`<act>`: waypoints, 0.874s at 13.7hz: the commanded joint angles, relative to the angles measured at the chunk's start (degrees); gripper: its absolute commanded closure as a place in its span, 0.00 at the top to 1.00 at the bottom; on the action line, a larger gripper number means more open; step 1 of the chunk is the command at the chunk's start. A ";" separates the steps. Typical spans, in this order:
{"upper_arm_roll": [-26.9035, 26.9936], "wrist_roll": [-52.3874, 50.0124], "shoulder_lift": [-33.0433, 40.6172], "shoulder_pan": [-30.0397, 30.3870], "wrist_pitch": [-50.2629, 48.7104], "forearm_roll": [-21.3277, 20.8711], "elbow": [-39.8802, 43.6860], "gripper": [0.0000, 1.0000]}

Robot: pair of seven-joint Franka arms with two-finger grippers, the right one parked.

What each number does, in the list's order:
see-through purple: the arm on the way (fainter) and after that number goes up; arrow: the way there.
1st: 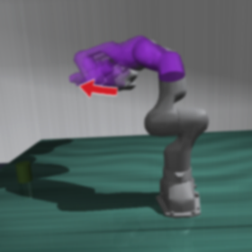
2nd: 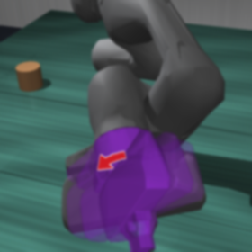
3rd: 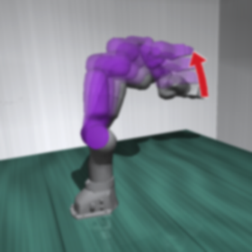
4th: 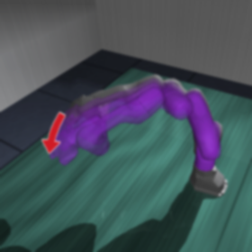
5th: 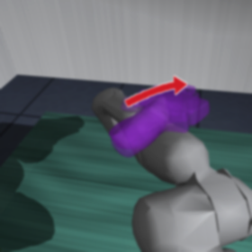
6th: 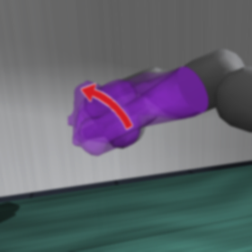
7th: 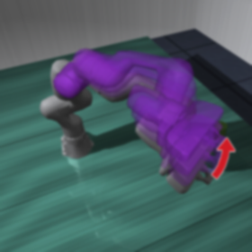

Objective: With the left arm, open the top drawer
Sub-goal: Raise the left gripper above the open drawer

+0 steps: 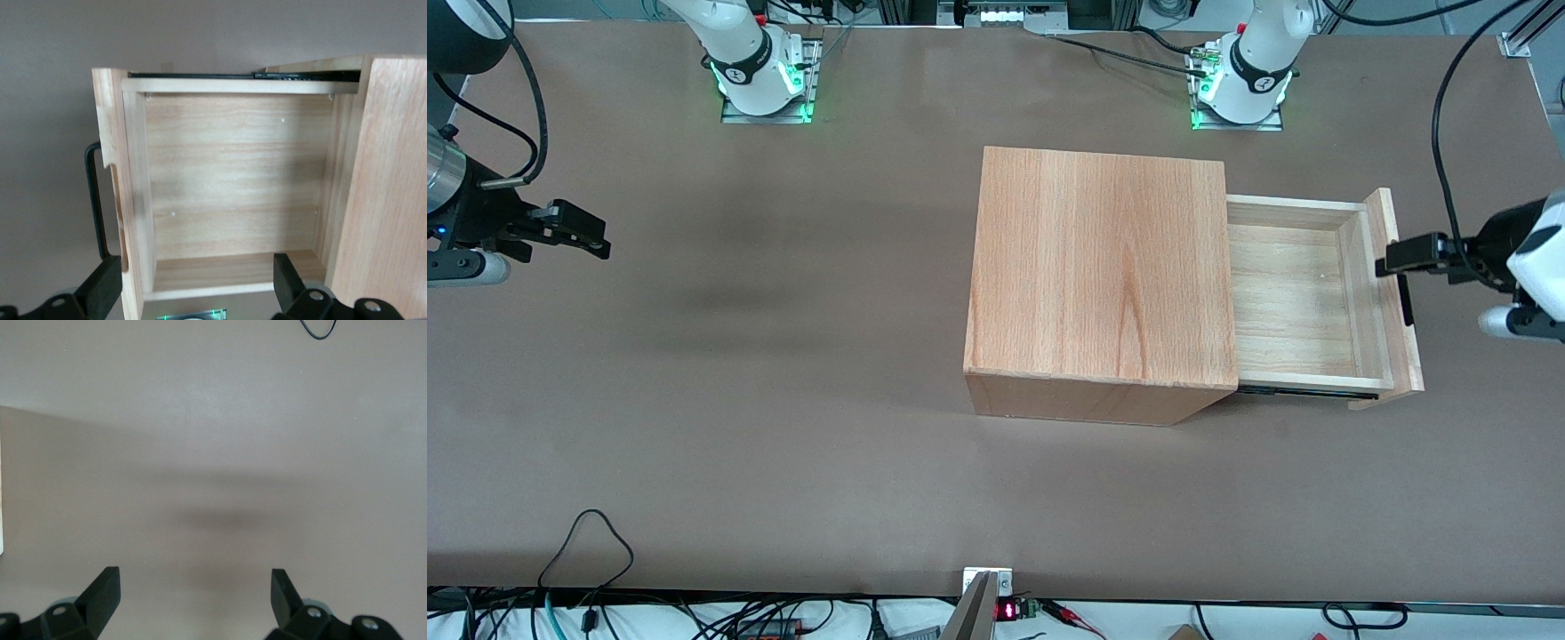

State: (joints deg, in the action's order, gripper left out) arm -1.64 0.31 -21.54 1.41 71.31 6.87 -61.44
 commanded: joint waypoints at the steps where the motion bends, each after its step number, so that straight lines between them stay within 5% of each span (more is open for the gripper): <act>1: 0.23 -1.02 1.50 -0.71 -1.79 -1.59 -0.34 1.00; 5: 0.67 -1.10 12.39 -1.85 5.94 -3.70 -16.40 1.00; 12: 1.46 -2.25 18.89 -4.05 9.18 -8.62 -26.60 1.00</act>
State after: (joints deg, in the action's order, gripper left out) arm -0.95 -1.50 -7.21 -1.43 77.19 0.25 -81.78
